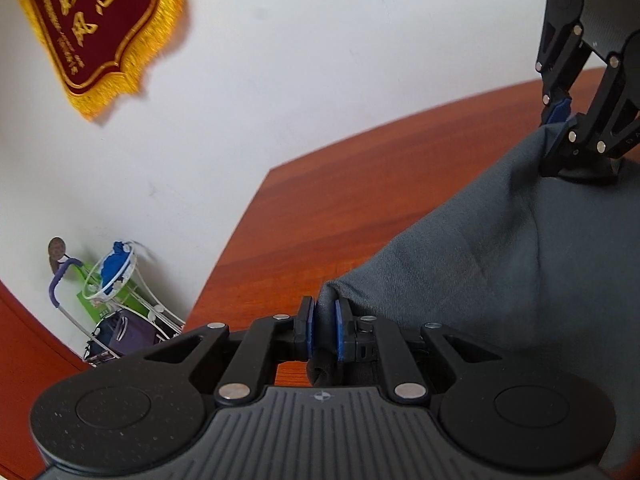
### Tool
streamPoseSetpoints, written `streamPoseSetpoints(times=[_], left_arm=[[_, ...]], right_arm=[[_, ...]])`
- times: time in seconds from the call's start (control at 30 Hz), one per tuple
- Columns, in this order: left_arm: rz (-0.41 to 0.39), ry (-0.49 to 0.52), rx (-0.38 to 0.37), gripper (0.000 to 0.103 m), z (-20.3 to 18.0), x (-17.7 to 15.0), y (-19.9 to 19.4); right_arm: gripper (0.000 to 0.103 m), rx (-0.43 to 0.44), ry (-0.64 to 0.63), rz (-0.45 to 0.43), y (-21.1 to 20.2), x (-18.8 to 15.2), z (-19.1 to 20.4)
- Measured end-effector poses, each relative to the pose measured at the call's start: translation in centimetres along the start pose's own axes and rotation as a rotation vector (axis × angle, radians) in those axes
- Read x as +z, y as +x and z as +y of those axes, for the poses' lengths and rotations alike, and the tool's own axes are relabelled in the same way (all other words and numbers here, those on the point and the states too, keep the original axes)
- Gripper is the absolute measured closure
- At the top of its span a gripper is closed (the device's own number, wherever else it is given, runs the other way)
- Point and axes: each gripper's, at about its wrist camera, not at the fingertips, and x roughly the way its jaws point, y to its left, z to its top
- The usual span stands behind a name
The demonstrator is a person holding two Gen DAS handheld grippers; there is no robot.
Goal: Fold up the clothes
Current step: 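Lift the bundle edge with both grippers and fold it over the bundle, then open both grippers and release the folded bundle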
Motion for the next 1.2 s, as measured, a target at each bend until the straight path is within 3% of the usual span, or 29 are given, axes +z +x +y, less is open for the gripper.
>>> streamPoseSetpoints(times=[0.17, 0.33, 0.73, 0.97, 1.2], left_arm=[[0.044, 0.013, -0.01, 0.09, -0.5, -0.7, 2.3], [0.093, 0.01, -0.024, 0.087, -0.7, -1.4, 4.0], [0.032, -0.052, -0.041, 0.081, 2.7, 0.7, 1.9], [-0.006, 0.022, -0.151, 0.08, 0.4, 0.8, -0.9], [0.048, 0.107, -0.202, 0.076, -2.6, -0.7, -0.7]], right_arm=[[0.083, 0.02, 0.015, 0.02, 2.6, 0.3, -0.7], [0.069, 0.022, 0.029, 0.016, 4.0, 0.6, -1.5], [0.062, -0.05, 0.108, -0.075, 0.3, 0.1, -3.2], [0.051, 0.048, 0.13, -0.084, -1.4, -1.2, -2.4], [0.045, 0.119, 0.088, -0.02, -0.6, -3.2, 0.7]])
